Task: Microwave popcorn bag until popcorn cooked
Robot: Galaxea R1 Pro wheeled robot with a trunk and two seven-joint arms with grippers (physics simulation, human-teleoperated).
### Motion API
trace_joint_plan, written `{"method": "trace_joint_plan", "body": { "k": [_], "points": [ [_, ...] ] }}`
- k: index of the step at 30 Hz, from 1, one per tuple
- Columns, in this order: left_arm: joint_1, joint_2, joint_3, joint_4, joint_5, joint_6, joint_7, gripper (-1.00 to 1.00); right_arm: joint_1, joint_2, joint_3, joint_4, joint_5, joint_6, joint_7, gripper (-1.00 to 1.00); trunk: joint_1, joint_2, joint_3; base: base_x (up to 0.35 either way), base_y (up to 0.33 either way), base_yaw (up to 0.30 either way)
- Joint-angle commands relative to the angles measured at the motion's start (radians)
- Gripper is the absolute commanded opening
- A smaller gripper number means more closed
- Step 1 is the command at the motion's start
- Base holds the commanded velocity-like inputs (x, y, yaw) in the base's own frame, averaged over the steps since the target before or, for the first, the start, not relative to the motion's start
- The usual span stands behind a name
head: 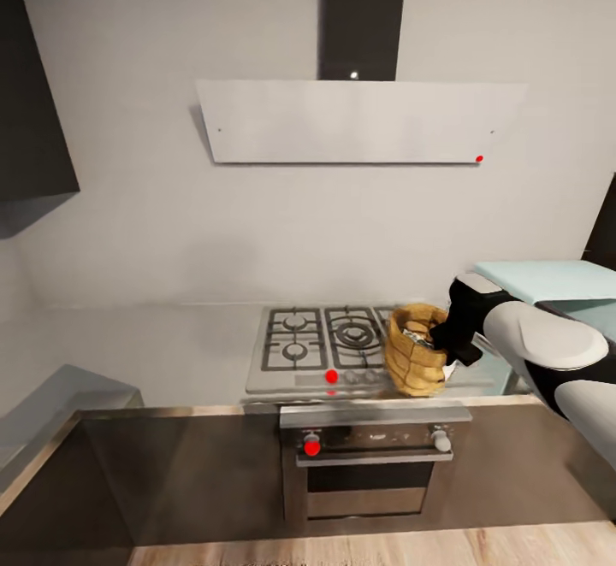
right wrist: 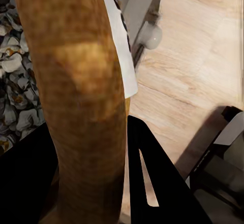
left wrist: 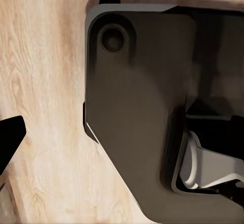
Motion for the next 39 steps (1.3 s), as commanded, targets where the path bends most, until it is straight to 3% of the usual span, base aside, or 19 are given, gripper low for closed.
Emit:
{"method": "trace_joint_plan", "body": {
  "k": [1, 11, 22, 39],
  "points": [
    [0.001, -0.001, 0.007, -0.004, 0.001, 0.008, 0.000, 1.00, 0.000, 0.000, 0.008, -0.001, -0.010, 0.008, -0.003, -1.00, 0.000, -0.001, -0.001, -0.212, 0.000, -0.268],
    [0.001, -0.001, 0.007, -0.004, 0.001, 0.008, 0.000, 1.00, 0.000, -0.004, 0.008, -0.001, -0.008, 0.009, -0.003, -1.00, 0.000, -0.001, -0.007, -0.165, 0.013, -0.238],
    [0.001, -0.001, 0.007, -0.004, 0.001, 0.008, 0.000, 1.00, 0.000, -0.004, 0.010, -0.001, -0.008, 0.006, -0.002, -1.00, 0.000, -0.001, -0.008, -0.130, 0.043, -0.037],
    [0.001, -0.001, 0.007, -0.004, 0.001, 0.008, 0.001, 1.00, 0.000, -0.004, 0.010, -0.001, -0.008, 0.008, -0.003, -1.00, 0.000, -0.001, -0.008, -0.109, 0.044, -0.285]
  ]
}}
